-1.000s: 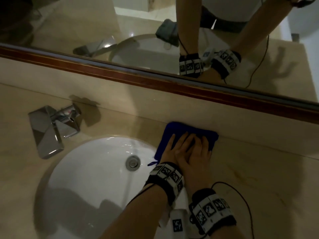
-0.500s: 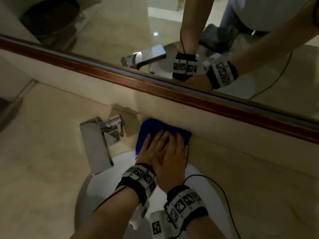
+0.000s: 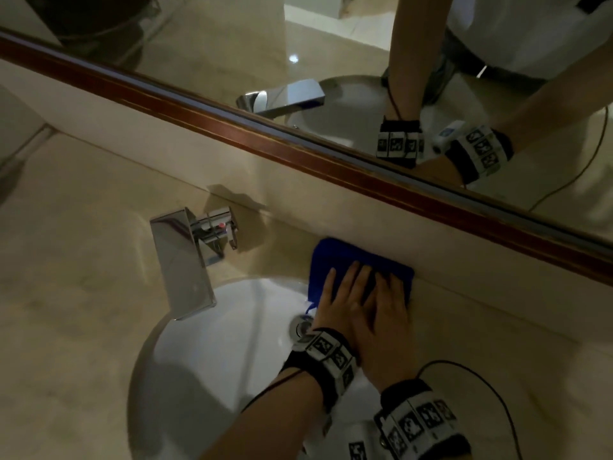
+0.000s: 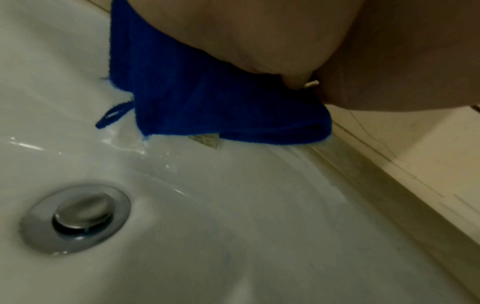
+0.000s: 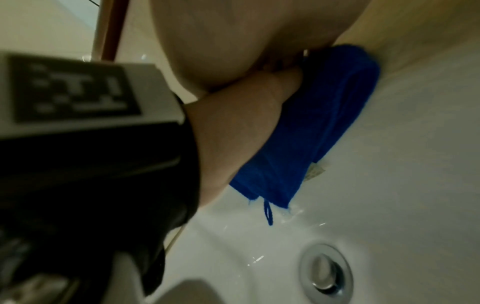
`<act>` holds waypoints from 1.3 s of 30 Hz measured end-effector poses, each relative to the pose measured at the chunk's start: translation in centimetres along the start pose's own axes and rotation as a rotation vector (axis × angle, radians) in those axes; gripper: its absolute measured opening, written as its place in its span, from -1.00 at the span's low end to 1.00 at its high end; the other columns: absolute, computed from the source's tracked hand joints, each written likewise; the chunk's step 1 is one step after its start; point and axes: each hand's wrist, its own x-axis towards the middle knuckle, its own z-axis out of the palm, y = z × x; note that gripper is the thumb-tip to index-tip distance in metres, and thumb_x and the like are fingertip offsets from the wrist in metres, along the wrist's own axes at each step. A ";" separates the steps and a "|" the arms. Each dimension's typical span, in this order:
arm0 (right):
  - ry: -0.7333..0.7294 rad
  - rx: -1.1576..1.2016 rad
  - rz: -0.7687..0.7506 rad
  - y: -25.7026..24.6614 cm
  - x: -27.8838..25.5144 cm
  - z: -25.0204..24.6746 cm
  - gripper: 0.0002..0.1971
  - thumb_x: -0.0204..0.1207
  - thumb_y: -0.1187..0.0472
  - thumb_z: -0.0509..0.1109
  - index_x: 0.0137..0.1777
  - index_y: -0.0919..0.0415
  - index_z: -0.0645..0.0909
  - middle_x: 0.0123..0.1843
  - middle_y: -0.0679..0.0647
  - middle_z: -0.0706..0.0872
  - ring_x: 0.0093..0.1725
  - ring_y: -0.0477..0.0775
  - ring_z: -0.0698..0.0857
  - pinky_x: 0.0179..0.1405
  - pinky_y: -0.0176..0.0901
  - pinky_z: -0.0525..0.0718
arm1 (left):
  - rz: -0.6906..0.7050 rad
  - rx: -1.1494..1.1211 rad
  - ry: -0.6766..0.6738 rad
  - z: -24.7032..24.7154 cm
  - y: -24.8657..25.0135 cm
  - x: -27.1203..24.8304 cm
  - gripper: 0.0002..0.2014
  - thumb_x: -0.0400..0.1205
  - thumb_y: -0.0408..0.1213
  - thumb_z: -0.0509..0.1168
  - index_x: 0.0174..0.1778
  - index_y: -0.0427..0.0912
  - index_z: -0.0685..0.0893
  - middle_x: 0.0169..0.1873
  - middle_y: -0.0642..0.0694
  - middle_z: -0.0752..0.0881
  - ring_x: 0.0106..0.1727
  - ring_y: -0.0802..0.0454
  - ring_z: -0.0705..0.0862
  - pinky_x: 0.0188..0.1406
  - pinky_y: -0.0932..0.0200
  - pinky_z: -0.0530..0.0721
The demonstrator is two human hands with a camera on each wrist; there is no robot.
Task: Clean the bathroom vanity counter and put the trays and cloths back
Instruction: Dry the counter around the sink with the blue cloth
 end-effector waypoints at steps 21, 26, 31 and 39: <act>0.190 -0.409 0.077 6.9 -2.5 0.4 -0.35 0.66 -0.05 -0.12 0.69 0.25 0.03 0.68 0.35 0.06 0.61 0.45 0.19 0.60 0.33 0.05 | -0.381 -0.109 0.152 -1.0 -1.1 -0.7 -0.28 0.65 0.20 -0.26 0.67 -0.14 0.12 0.66 -0.14 0.13 0.68 -0.12 -0.01 0.61 -0.17 -0.25; 0.162 -0.467 0.072 7.2 -2.6 0.6 -0.33 0.62 -0.02 -0.13 0.69 0.28 0.02 0.68 0.39 0.06 0.62 0.46 0.16 0.55 0.41 0.16 | -0.102 -0.106 0.132 0.1 0.5 -1.4 -0.39 0.69 0.15 -0.07 0.64 -0.04 0.19 0.59 -0.01 0.32 0.64 -0.04 0.19 0.59 -0.13 -0.10; 0.184 -0.424 0.080 7.0 -2.6 0.6 -0.32 0.64 -0.07 -0.12 0.71 0.21 -0.10 0.70 0.33 -0.01 0.63 0.43 0.14 0.57 0.38 0.12 | -0.249 -0.048 0.169 -0.9 -6.8 -2.3 -0.35 0.68 0.22 -0.22 0.68 0.05 -0.01 0.67 0.07 0.05 0.68 0.07 -0.09 0.61 -0.01 -0.32; 0.177 -0.401 0.083 7.0 -2.5 0.7 -0.31 0.62 -0.07 -0.15 0.71 0.18 -0.13 0.71 0.31 -0.04 0.64 0.43 0.08 0.59 0.38 0.09 | -0.632 -0.100 0.209 -1.7 -6.0 -1.1 -0.25 0.61 0.22 -0.36 0.69 -0.11 0.00 0.69 -0.09 0.00 0.69 -0.06 -0.13 0.64 -0.12 -0.24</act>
